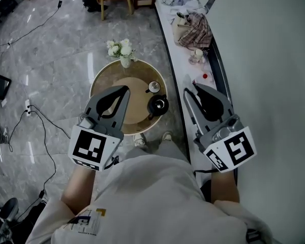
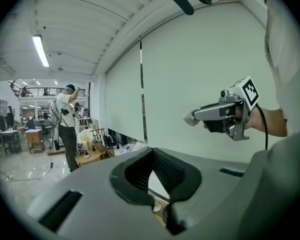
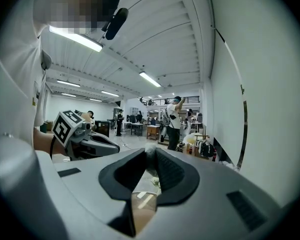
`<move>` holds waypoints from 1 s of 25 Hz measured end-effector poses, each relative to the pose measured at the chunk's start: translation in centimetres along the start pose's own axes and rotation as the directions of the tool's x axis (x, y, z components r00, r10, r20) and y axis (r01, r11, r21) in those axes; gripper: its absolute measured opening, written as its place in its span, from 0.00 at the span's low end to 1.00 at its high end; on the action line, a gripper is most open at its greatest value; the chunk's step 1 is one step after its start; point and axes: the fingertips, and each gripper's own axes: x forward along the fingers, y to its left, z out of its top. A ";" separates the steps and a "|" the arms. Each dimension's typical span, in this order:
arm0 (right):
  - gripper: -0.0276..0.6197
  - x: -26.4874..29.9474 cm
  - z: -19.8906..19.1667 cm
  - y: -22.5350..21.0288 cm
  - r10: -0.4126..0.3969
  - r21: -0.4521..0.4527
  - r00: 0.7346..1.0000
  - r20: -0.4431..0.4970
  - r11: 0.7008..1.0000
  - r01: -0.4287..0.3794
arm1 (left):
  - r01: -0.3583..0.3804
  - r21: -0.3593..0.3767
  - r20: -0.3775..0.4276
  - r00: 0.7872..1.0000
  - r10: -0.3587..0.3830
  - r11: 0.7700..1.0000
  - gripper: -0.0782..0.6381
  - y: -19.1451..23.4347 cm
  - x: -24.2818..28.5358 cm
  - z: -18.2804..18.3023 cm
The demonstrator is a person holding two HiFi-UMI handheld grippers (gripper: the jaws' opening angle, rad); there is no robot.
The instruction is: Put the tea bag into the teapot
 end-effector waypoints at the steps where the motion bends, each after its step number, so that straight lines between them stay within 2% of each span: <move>1: 0.13 0.2 0.0 -0.1 0.003 0.000 1.000 -0.001 1.000 -0.003 | -0.002 0.002 -0.001 1.000 0.002 1.000 0.12 0.2 0.1 0.0; 8: 0.13 0.8 0.0 -1.3 0.035 -0.002 0.999 -0.011 0.999 -0.035 | -0.016 0.013 -0.036 0.999 0.017 1.000 0.12 0.4 0.9 0.2; 15: 0.13 1.7 -2.0 -3.2 0.102 -0.005 0.991 -0.083 0.995 -0.103 | -0.028 0.042 -0.079 0.996 0.031 0.999 0.12 -0.1 3.2 -0.2; 20: 0.13 2.3 -5.6 -4.5 0.170 0.000 0.966 -0.193 0.985 -0.173 | -0.056 0.062 -0.127 0.990 0.063 0.997 0.12 -0.4 5.2 -1.2; 25: 0.13 3.8 -9.3 -4.7 0.239 0.019 0.928 -0.284 0.970 -0.244 | -0.019 0.029 -0.215 0.976 0.025 0.999 0.12 -1.6 7.3 -3.8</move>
